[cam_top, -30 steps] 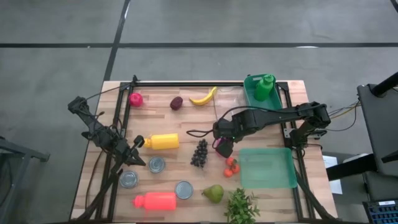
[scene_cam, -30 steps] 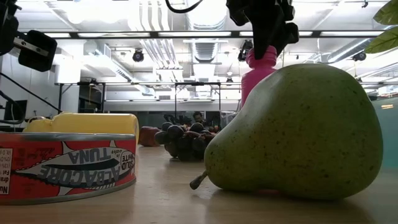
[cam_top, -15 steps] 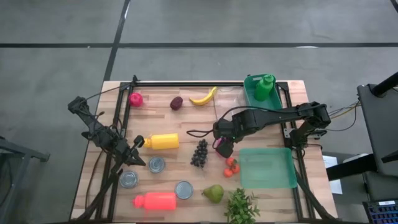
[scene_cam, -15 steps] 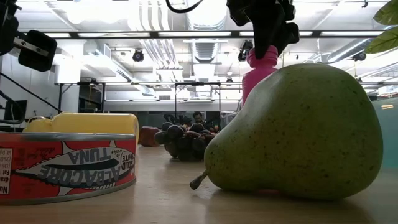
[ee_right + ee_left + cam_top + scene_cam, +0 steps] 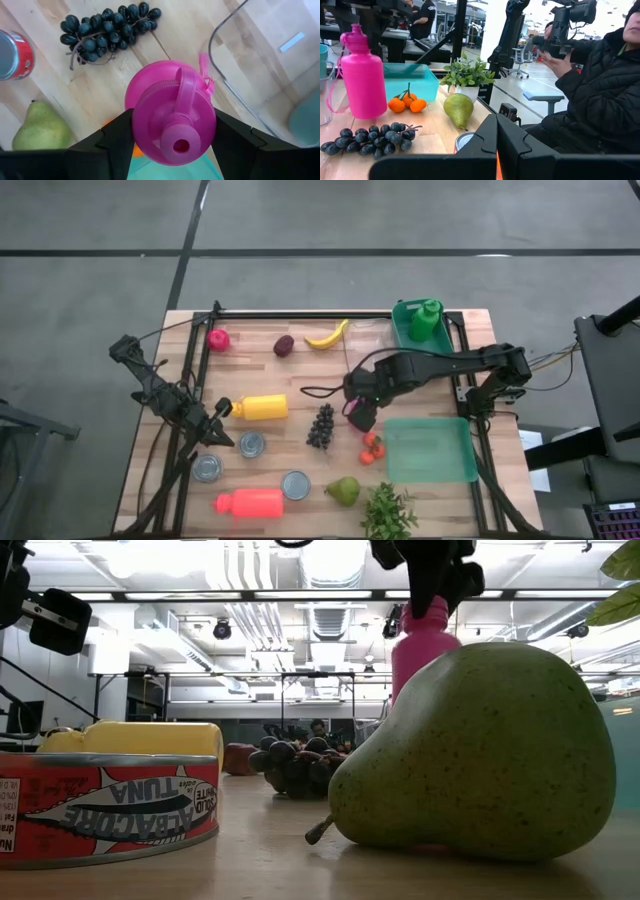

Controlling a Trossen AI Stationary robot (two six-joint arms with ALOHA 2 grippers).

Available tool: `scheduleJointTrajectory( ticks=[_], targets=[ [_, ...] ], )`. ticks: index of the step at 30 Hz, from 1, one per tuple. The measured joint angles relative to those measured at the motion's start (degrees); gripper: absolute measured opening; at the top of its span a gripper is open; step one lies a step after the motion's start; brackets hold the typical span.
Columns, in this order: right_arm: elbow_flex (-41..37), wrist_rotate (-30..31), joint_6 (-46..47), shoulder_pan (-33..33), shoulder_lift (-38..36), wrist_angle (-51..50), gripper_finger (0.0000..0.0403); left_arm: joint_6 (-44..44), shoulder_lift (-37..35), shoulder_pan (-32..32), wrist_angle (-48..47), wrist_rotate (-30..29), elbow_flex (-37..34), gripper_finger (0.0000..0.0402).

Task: Pick & Place Food Item
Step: Put the pink water bottle into the green bin

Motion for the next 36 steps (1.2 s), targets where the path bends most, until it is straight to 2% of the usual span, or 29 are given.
scheduleJointTrajectory(
  ticks=[7,16,19,28,36],
  targets=[
    [6.05,0.29,-0.04,0.00,-0.07,-4.86,0.0215,0.00,0.00,0.01,0.00,-0.01,0.00,0.0000],
    [19.10,4.42,1.23,0.00,-0.09,-17.05,0.0215,0.00,0.00,0.01,0.00,0.00,0.00,0.0000],
    [22.38,6.43,2.17,-0.10,-0.92,-16.74,0.0215,0.00,0.00,0.01,0.00,0.00,0.00,0.0000],
    [23.01,9.40,5.20,-4.86,-8.88,-17.02,0.0215,0.02,0.00,-0.01,0.00,0.01,0.00,0.0000],
    [21.76,11.13,5.79,-13.67,-13.61,-17.01,0.0215,0.00,0.00,0.01,0.00,-0.01,0.00,0.0000]
  ],
)
